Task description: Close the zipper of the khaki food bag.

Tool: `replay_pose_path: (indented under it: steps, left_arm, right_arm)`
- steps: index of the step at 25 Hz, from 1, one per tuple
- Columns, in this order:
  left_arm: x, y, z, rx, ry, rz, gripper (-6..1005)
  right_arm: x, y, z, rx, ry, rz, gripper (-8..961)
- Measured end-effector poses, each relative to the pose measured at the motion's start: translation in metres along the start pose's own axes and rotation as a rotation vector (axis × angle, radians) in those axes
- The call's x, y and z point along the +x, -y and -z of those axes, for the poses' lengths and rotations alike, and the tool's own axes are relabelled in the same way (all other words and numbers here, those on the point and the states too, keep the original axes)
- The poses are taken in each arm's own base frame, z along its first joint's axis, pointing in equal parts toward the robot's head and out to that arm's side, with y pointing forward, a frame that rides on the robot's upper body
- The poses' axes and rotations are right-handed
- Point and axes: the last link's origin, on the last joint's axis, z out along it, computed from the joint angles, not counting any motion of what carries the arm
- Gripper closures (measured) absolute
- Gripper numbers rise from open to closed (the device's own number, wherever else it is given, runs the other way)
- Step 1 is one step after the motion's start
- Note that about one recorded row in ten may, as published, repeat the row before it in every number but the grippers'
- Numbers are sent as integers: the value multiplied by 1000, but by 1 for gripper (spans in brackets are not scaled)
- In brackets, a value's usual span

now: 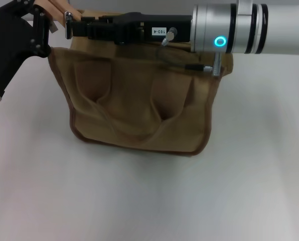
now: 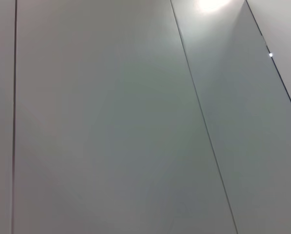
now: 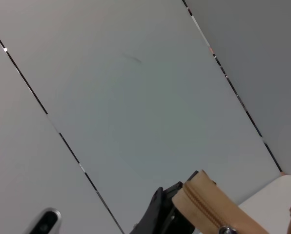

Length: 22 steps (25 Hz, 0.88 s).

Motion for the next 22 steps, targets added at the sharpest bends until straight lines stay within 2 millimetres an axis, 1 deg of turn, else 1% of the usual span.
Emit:
replay_pose_path:
  steps: [10, 22]
  left_arm:
    - [2, -2, -1, -9, -19, 4, 983]
    - [3, -7, -7, -35, -32, 18, 982]
  right_arm:
    - [-5, 0, -16, 19, -45, 27, 590]
    - [-7, 0, -24, 30, -63, 28, 594]
